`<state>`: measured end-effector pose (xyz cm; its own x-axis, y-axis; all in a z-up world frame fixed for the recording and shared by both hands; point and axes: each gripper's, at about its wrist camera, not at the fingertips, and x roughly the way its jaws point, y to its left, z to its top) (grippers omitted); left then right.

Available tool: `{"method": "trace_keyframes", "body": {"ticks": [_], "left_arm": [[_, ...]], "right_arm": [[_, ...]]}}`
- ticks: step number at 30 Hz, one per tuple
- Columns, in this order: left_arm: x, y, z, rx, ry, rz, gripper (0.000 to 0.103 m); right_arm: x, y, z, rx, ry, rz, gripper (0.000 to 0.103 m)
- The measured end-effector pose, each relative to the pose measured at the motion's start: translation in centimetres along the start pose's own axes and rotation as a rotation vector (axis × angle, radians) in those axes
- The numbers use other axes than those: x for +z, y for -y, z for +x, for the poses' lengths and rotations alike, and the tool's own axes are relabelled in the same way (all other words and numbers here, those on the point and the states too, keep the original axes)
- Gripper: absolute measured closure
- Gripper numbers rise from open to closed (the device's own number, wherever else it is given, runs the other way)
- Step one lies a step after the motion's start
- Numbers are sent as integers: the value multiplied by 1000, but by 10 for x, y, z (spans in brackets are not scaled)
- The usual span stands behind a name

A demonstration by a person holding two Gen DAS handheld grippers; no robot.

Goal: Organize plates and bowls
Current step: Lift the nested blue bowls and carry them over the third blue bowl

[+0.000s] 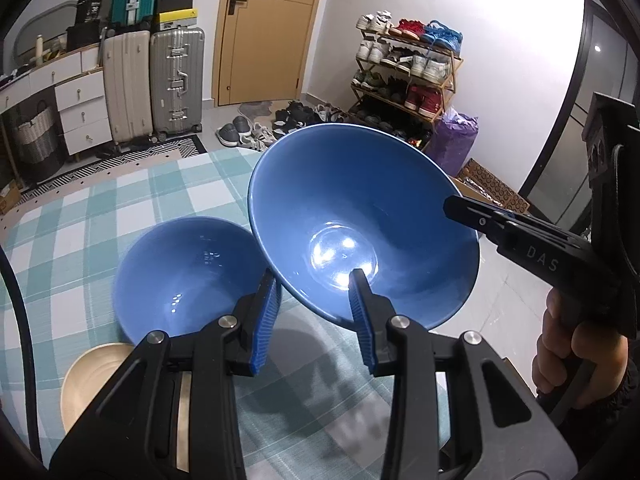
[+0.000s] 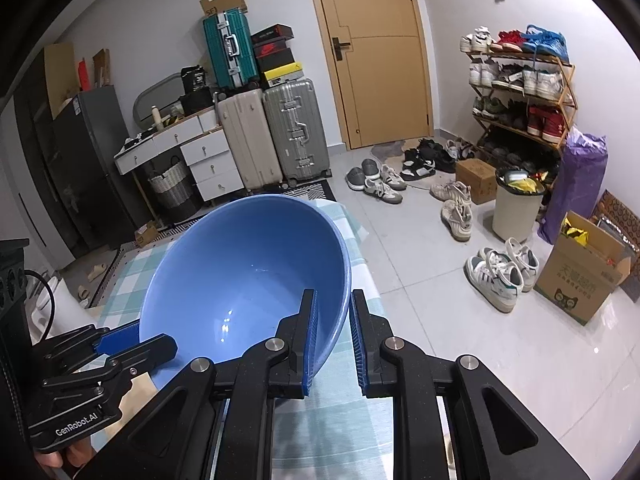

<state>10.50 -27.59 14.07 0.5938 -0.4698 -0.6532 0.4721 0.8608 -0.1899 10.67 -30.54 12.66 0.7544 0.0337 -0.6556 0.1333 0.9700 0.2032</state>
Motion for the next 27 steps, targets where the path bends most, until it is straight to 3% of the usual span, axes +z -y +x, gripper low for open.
{"method": "trace_keyframes", "body": {"ticks": [14, 27], "left_arm": [[-8, -31, -60, 60, 51, -46, 71], [-2, -70, -80, 124, 79, -89, 71]], "right_arm": [[2, -54, 1, 57, -2, -60, 86], [12, -100, 24, 112, -21, -126, 86]]}}
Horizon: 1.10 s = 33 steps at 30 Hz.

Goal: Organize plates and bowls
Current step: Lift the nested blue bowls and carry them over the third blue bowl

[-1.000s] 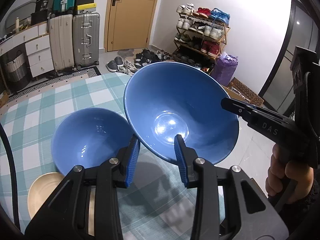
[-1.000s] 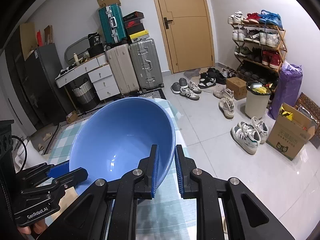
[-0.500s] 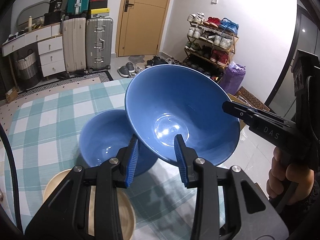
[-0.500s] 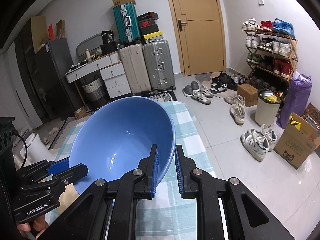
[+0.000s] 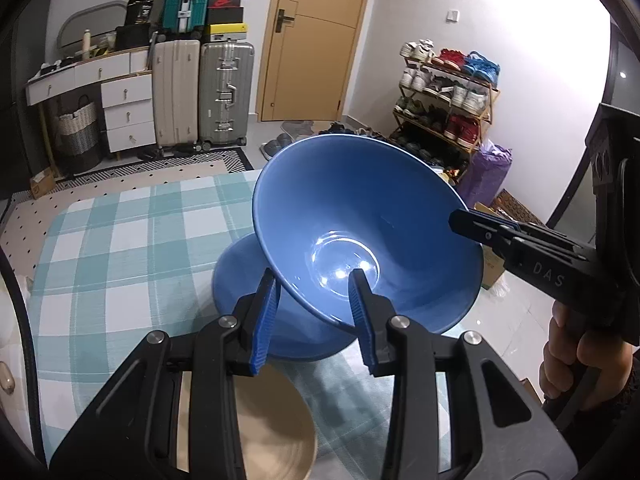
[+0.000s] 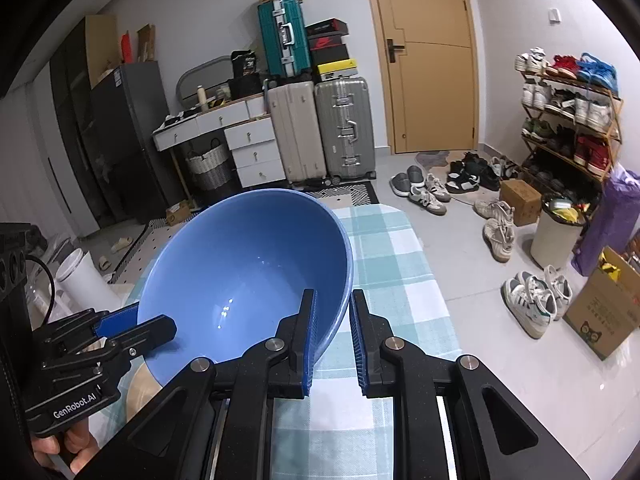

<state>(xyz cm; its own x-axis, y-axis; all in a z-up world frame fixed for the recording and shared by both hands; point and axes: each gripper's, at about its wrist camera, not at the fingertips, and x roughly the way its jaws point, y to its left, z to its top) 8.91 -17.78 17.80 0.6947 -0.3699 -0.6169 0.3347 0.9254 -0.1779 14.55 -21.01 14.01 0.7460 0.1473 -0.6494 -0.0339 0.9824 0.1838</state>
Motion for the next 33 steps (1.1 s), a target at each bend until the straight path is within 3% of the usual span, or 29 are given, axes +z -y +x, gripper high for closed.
{"method": "trace_keyframes", "body": {"ticks": [9, 33], "left_arm": [[-2, -28, 14, 27, -13, -24, 71], [-24, -80, 104, 60, -108, -34, 71]], "right_arm": [[0, -14, 26, 20, -24, -19, 86], [-15, -14, 94, 19, -120, -25, 86]]}}
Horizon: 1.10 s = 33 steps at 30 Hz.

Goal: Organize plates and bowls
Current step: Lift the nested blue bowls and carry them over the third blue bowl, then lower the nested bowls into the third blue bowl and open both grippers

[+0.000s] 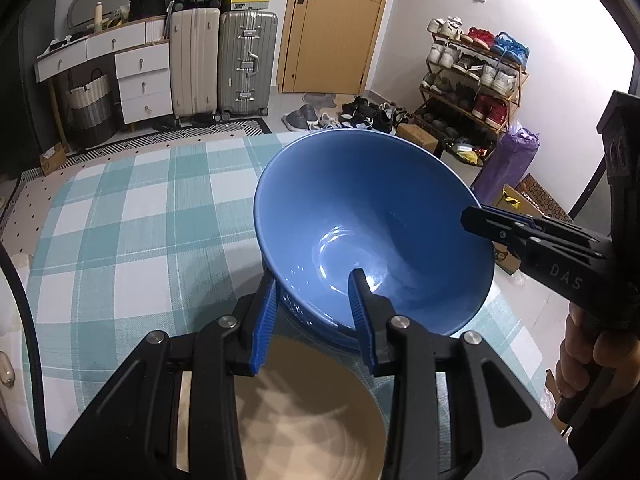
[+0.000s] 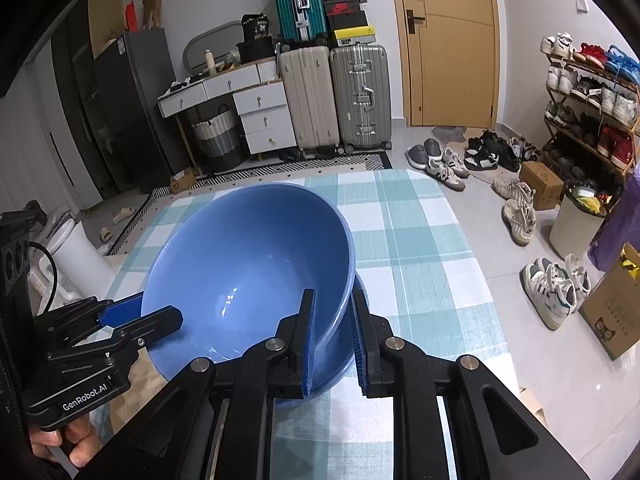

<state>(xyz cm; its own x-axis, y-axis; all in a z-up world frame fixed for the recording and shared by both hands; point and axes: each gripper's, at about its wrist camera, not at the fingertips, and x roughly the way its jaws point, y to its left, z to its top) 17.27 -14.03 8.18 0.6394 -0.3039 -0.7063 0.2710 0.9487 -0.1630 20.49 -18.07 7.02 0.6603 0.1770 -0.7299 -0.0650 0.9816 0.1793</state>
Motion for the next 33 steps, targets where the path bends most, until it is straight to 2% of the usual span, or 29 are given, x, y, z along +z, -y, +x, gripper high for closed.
{"method": "trace_keyframes", "body": {"ticks": [17, 33], "left_arm": [[-2, -2, 43, 31, -23, 37, 71], [-5, -1, 56, 73, -24, 74, 71]], "right_arm": [[-12, 11, 23, -7, -37, 13, 86], [-20, 10, 32, -35, -45, -19, 86]]}}
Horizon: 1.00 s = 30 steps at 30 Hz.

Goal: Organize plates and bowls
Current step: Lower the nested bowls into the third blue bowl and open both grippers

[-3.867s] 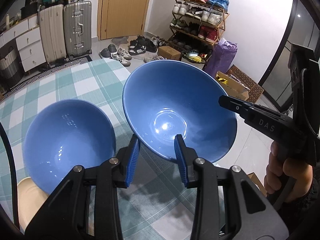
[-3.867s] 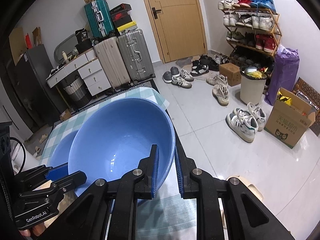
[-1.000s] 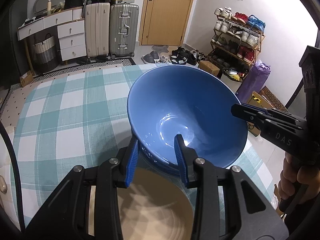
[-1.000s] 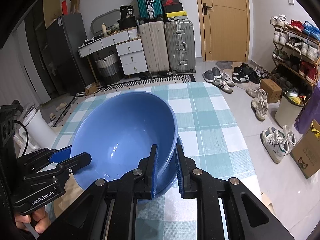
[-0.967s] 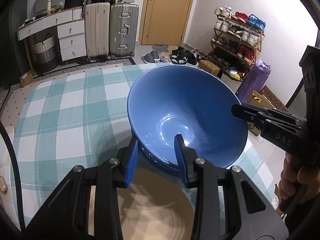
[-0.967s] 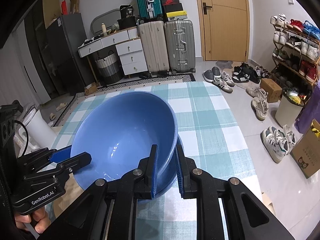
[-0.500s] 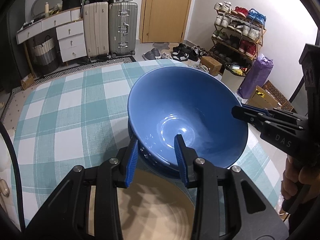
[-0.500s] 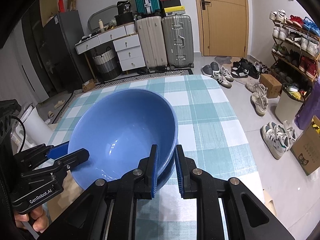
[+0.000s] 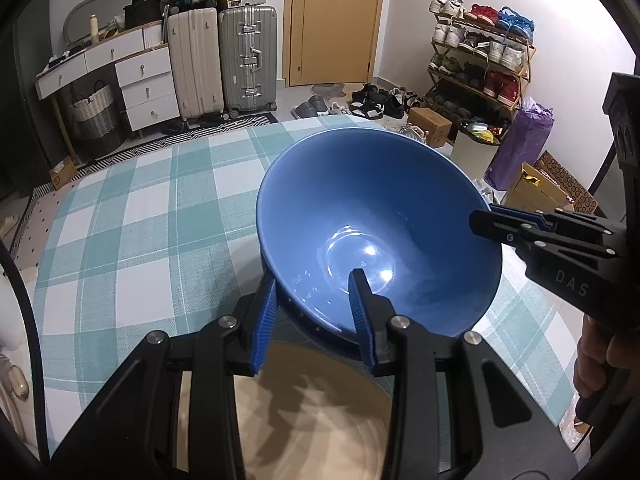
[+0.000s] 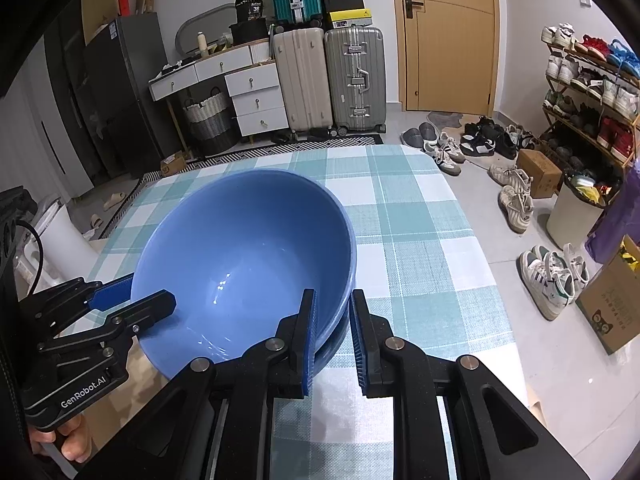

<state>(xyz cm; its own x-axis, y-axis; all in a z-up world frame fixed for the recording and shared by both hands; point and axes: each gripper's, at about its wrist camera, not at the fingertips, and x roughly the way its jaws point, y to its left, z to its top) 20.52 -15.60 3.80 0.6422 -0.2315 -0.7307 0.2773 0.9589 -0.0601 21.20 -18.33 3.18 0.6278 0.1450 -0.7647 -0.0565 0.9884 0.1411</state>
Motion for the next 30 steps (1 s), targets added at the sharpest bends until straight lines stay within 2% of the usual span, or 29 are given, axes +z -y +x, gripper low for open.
{"method": "trace_keyframes", "body": {"ticks": [17, 30], "left_arm": [[-10, -3, 8, 29, -24, 13, 71], [-10, -13, 14, -8, -52, -26, 69]], "right_arm": [[-8, -7, 2, -19, -7, -25, 86], [-10, 2, 4, -4, -26, -3, 86]]}}
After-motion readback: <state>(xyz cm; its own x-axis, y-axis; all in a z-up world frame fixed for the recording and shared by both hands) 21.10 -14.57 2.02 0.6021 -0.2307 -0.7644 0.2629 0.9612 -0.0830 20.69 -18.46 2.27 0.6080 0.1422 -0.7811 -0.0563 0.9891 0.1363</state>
